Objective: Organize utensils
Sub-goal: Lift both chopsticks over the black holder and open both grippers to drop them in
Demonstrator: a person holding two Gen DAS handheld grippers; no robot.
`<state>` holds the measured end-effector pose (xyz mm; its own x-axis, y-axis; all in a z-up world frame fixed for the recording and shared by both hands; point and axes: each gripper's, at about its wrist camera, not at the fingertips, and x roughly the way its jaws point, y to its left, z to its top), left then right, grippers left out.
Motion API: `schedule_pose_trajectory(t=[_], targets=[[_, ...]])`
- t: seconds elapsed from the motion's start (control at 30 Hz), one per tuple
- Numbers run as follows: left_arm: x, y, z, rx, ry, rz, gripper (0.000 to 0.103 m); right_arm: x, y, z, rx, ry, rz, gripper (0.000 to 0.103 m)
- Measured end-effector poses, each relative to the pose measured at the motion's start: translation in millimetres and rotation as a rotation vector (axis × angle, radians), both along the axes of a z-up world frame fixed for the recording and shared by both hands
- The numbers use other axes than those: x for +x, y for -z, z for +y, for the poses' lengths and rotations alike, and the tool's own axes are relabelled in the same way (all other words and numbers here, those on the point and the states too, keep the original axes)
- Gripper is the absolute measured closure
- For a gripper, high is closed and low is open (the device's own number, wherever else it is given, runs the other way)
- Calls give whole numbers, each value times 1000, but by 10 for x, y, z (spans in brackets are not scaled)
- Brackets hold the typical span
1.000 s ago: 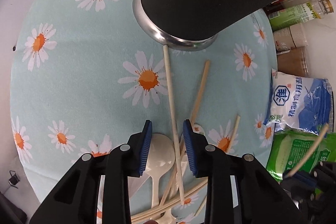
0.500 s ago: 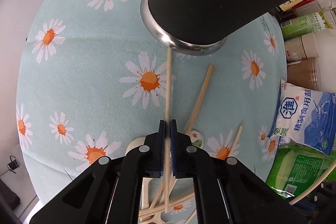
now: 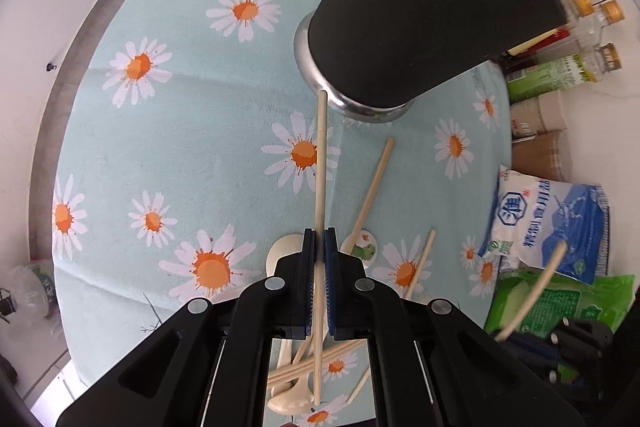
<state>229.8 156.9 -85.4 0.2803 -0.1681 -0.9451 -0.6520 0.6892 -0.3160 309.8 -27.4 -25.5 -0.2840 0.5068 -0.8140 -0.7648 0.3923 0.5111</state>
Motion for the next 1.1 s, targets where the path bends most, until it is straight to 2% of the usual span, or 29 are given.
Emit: schedule_pose_trajectory(t=[0.13,0.23,0.3,0.4,0.63,0.8,0.9,1.1], targets=[[-76,-194,25,28,31,-88,99,-36,-114,97,28,18,-86,97],[-145,-350,68,29,44,-165,99,-4,-188,147,61,45,-85,97],[-229,-457,138,1,49,-233,99,21,-259,184,85,50,-92,97],[-333,-592,190,-3,52,-308,99,31,-369,235,121,67,-139,97],[-370,-971,211,-5,110,-511,99,95,-720,292,257,142,-257,97],[-260,-1335,231,117,180,-645,99,175,-868,381,314,184,-309,97],[-176,-1505,255,158,209,-724,99,244,-999,367,416,234,-325,97],[22,-1701,382,274,216,-843,99,397,-1306,425,523,328,-392,97]])
